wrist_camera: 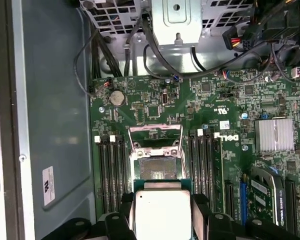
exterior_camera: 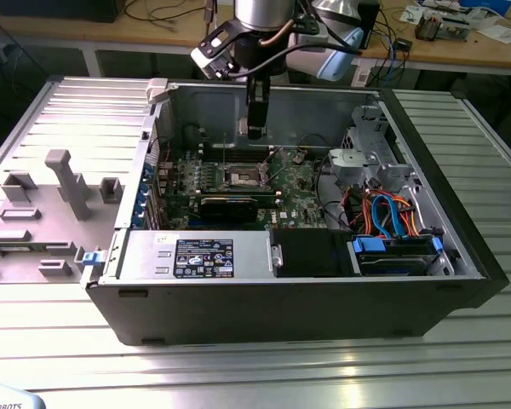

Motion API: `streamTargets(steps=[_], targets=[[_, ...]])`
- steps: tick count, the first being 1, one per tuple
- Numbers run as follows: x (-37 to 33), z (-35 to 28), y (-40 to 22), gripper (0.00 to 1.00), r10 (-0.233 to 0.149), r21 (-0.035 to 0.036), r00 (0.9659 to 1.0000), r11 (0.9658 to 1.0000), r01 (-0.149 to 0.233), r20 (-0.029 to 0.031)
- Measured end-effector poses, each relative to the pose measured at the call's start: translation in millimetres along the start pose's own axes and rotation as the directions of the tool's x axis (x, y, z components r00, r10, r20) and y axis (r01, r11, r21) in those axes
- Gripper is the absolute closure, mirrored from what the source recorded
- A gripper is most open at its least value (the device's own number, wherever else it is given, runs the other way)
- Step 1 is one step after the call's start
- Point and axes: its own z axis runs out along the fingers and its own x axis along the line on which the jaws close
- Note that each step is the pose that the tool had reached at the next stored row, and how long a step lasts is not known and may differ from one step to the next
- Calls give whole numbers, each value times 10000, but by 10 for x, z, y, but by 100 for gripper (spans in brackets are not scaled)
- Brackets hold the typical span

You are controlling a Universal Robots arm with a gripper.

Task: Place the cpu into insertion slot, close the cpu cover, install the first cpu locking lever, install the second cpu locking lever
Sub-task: 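Place the cpu into insertion slot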

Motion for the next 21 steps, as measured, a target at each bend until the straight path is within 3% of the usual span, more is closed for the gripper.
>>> streamTargets(steps=[3, 6, 8, 9, 12, 21], targets=[[-2, 108, -3, 46, 17, 22, 10000, 10000, -17, 30], [-4, 167, -9, 46, -224, 23, 9997, 9997, 224, 29], [-5, 207, -16, 46, -336, -4, 9994, 9994, 336, 29], [-5, 220, -19, 46, -340, -53, 9994, 9994, 340, 27], [-6, 241, -26, 46, -367, -200, 9993, 9991, 367, 27], [-6, 242, -26, 46, -434, -200, 9991, 9989, 434, 25]])
